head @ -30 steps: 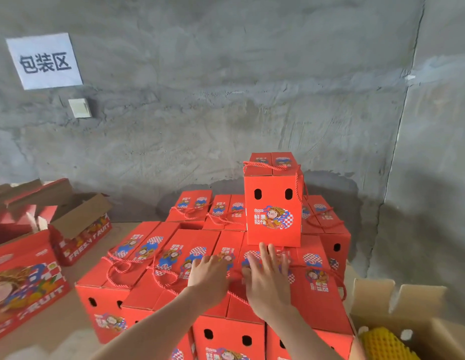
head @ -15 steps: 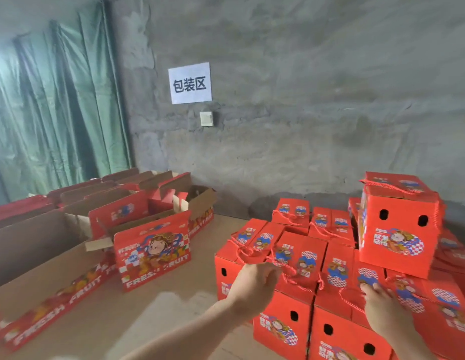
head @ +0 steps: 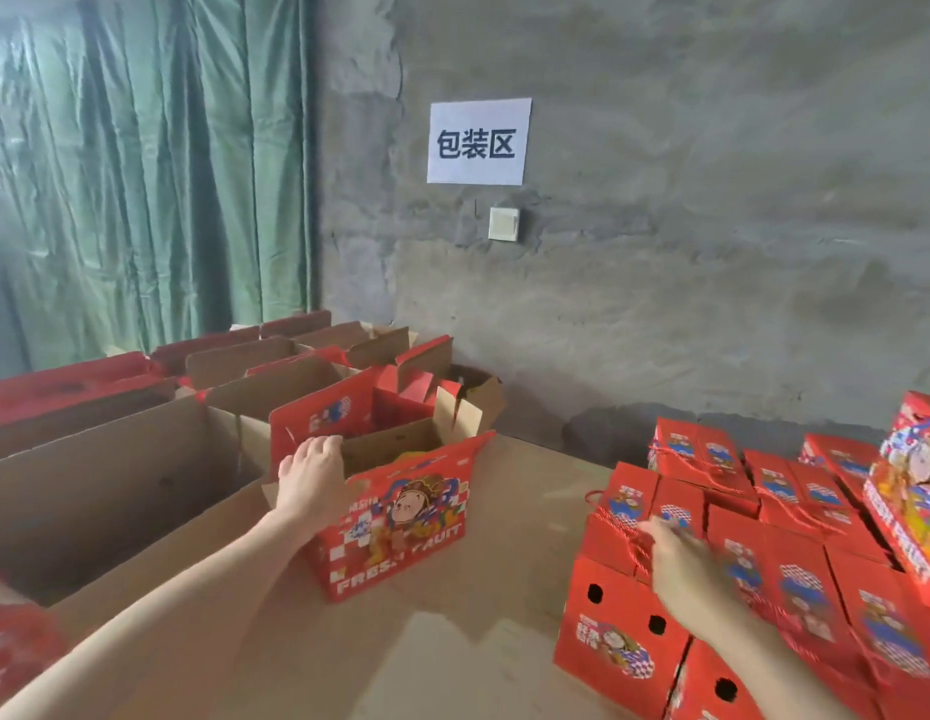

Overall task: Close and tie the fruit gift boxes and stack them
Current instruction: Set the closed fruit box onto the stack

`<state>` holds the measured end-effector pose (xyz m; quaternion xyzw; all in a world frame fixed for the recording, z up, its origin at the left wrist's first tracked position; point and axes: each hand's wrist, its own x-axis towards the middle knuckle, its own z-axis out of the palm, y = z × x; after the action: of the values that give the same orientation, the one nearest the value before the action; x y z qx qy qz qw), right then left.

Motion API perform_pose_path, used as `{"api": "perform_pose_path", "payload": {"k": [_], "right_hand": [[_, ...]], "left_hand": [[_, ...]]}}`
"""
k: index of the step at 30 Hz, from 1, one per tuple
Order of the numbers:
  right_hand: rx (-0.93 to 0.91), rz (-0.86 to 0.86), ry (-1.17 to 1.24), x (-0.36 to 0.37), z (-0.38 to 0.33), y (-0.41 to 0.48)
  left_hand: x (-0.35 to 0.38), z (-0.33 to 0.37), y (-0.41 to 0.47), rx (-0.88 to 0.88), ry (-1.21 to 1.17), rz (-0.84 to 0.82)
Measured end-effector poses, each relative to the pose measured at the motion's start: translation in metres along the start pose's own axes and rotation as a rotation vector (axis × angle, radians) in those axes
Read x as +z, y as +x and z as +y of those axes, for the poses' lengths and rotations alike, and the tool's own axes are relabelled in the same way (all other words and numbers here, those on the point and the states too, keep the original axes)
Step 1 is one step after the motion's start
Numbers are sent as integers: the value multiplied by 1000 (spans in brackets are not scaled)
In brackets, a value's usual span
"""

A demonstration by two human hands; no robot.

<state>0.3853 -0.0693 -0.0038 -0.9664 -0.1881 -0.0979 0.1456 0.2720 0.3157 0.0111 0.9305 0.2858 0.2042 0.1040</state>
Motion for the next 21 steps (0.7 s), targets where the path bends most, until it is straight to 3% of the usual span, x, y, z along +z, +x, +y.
{"api": "perform_pose_path", "payload": {"k": [4,7,11,13,15,18,21], "right_hand": [[-185,-99,173,49,-153,33],[-136,-236,346,77,-235,46],[148,-338,533,86,-276,57],[393,-361,785,85,-283,67],[610,-349,988,82,-289,77],[705,-285,879,79,-285,88],[751,-299,958,81,-282,83]], "left_hand": [[35,-32,48,271,128,-272],[58,-47,59,280,1,-260],[65,-43,57,205,-128,-194],[63,-21,41,310,-70,-244],[61,9,27,490,13,-403],[38,15,46,646,-41,-637],[17,-28,84,725,38,-477]]}}
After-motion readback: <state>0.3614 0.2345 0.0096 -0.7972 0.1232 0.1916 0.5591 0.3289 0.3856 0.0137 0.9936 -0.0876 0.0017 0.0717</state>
